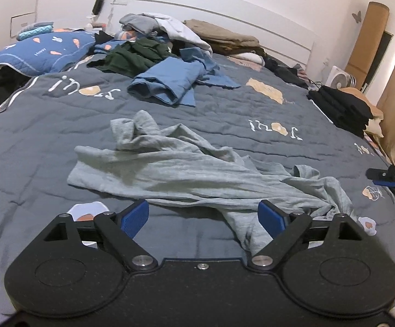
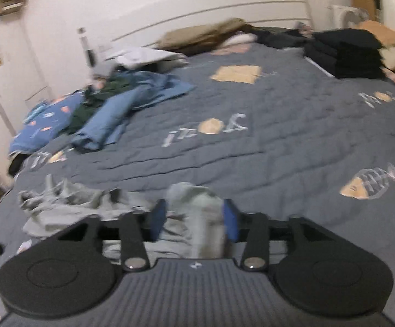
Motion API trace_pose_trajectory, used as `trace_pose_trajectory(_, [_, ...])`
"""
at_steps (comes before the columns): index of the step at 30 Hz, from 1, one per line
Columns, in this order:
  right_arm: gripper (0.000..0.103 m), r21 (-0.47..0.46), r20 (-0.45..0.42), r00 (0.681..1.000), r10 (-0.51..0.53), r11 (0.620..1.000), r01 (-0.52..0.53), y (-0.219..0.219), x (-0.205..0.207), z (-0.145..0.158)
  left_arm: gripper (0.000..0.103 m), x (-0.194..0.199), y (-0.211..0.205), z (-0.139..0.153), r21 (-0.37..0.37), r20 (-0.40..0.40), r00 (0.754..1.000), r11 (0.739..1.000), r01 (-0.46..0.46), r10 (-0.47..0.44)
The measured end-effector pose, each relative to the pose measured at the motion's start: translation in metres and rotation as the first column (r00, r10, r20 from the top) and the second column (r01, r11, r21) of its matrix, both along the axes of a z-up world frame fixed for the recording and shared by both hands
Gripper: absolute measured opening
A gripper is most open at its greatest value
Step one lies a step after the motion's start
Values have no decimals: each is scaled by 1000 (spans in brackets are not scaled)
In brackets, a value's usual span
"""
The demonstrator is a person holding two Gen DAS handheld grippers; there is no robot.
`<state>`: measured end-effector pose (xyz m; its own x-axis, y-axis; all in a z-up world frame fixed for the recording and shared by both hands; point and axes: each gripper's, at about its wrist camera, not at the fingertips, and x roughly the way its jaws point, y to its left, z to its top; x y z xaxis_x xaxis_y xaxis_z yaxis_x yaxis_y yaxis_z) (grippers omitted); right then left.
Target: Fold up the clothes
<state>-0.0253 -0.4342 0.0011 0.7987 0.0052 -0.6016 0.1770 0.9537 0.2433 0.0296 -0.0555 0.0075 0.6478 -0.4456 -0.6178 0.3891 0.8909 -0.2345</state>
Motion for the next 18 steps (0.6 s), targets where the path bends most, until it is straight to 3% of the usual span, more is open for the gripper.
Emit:
trace_pose_trajectory(4, [57, -101, -64, 997, 43, 994, -49, 10, 26, -27, 86, -1, -11, -2, 12, -5, 1000, 1000, 16, -16])
trace_pose_trajectory(6, [57, -117, -109, 994, 17, 993, -30, 5, 41, -42, 86, -2, -13, -3, 20, -3, 1000, 1000, 22, -22])
trace_pose_trajectory(11, [57, -82, -178, 981, -75, 995, 61, -13, 47, -65, 86, 0, -14, -6, 31, -12, 1000, 999, 17, -17])
trace_pose_trajectory(15, [57, -2, -184, 982, -36, 999, 36, -10, 49, -75, 86, 1, -15, -6, 33, -14, 1000, 999, 18, -18])
trace_pose_trajectory(16, [54, 4, -185, 982, -27, 1000, 28, -8, 50, -78, 86, 1, -16, -6, 34, -15, 1000, 999, 19, -18])
trace_pose_trajectory(18, [26, 24, -185, 982, -31, 999, 36, -7, 50, -80, 86, 1, -16, -6, 35, -16, 1000, 999, 20, -19])
